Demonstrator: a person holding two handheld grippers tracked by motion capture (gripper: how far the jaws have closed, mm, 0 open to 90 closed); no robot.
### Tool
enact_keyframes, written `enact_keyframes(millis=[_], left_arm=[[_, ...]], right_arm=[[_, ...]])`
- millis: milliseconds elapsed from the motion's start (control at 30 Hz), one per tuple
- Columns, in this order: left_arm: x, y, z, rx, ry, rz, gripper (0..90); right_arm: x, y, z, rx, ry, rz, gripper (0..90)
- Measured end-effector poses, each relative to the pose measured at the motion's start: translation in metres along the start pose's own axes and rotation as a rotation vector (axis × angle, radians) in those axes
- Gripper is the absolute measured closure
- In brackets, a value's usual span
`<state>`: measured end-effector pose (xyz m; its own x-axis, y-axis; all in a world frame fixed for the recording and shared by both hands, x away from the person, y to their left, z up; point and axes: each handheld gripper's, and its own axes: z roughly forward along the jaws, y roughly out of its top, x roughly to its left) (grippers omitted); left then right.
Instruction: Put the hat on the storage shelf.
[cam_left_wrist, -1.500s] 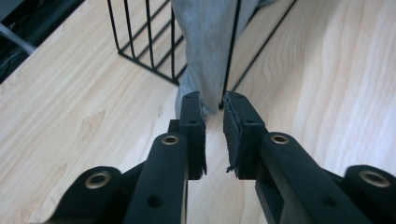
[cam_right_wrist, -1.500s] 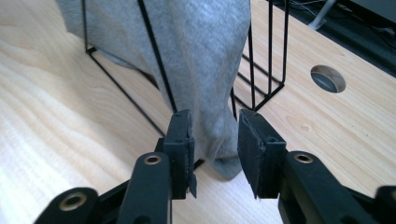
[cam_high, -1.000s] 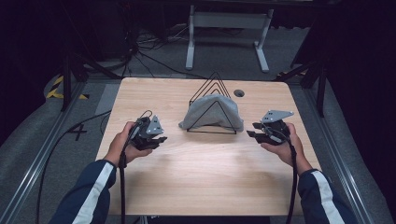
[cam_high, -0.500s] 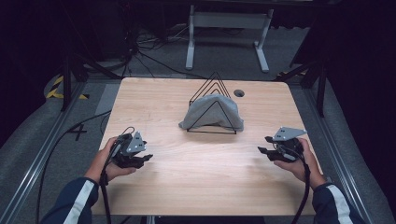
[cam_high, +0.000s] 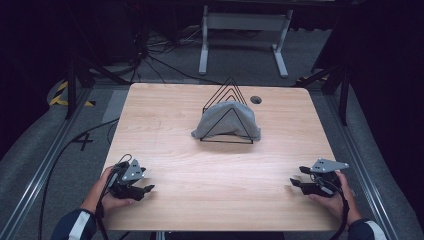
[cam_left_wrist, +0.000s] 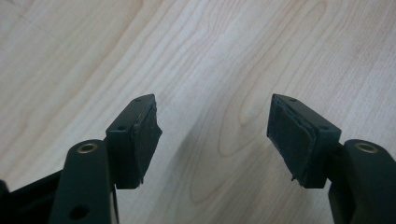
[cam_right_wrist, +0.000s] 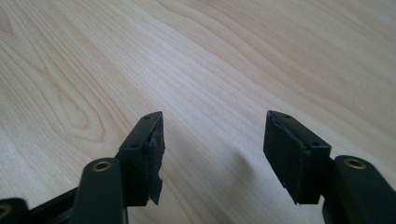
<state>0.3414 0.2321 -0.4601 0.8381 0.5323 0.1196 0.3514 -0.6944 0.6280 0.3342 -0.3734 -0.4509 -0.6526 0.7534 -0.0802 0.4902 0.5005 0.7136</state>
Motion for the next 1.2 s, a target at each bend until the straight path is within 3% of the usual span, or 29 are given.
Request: enact_keyframes(millis=[67,133,167,300,800,1133,1200], left_arm=[[-0.002,-0.008,0.002,-0.009,-0.019,-0.022,31.1],[-0.002,-0.017,0.002,-0.052,-0.038,-0.059,28.6],[-0.001,-0.02,0.001,-0.055,-0.04,-0.075,27.9],[-0.001,-0.033,0.002,-0.121,-0.046,-0.149,21.8],[-0.001,-0.033,0.003,-0.115,-0.027,-0.162,17.6],[-0.001,-0.033,0.003,-0.114,-0.018,-0.161,16.1],[-0.002,-0.033,0.003,-0.115,-0.02,-0.178,15.9]], right_arm=[[0.0,-0.006,0.0,-0.001,-0.006,0.022,35.5],[0.0,-0.013,0.002,0.004,-0.002,0.043,33.7],[0.0,-0.017,0.002,-0.023,0.015,0.065,32.0],[0.001,-0.023,0.0,-0.052,-0.001,0.081,31.2],[-0.002,-0.024,-0.001,-0.048,-0.047,0.134,27.4],[-0.002,-0.023,0.0,-0.043,-0.056,0.128,26.9],[-0.002,-0.023,0.0,-0.043,-0.056,0.128,26.8]])
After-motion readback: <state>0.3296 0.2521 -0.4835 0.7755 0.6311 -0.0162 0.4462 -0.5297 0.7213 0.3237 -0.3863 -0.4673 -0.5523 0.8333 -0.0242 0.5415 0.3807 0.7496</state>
